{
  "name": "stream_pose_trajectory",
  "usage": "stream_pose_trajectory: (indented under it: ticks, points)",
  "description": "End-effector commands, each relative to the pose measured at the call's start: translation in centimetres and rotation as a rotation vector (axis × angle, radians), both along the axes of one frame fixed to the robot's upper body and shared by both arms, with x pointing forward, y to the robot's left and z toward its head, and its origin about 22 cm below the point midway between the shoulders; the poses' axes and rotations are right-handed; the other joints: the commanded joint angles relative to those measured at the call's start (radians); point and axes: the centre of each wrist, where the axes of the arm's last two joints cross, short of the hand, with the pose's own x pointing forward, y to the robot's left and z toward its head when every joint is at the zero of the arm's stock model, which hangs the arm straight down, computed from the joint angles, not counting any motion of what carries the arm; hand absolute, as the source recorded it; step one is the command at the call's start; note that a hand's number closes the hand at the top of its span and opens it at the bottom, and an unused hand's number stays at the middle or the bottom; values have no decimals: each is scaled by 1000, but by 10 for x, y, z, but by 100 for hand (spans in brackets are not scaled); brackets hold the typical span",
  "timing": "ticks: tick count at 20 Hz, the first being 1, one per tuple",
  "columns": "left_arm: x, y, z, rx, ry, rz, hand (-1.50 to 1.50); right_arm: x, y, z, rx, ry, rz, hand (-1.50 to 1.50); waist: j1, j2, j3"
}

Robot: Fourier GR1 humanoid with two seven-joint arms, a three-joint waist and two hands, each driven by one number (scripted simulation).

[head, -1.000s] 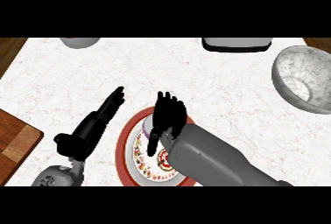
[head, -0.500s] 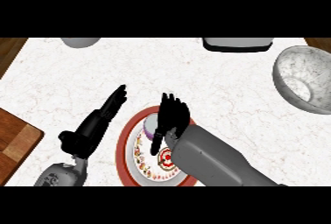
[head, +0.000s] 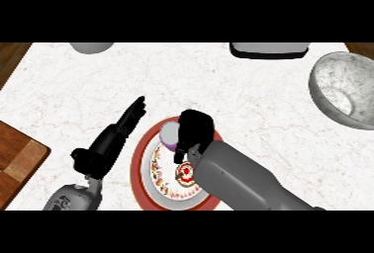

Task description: Pick the can from the plate and place it in the bowl

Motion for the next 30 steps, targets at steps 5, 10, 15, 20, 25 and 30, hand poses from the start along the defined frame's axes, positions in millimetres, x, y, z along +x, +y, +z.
stream_pose_trajectory:
  ticks: [5,10,15,20,25,30]
  points:
    - [0,10,6,11,20,7,0,20,-66,-4,-62,-27,104,150,-12,1,0]
    - [6,18,4,-10,5,28,0,16,-174,6,-121,-58,309,150,-38,-1,0]
    - [-2,14,7,8,-4,27,0,20,-195,30,-281,-272,181,150,-26,-6,0]
    - [0,23,2,5,14,17,0,28,-203,96,-174,-555,79,150,-31,-8,0]
    - [-4,9,5,16,9,23,0,25,-200,139,31,-753,-36,150,-23,-6,0]
    - [-15,-1,-19,8,21,18,0,12,-243,153,99,-769,-149,150,-25,-2,0]
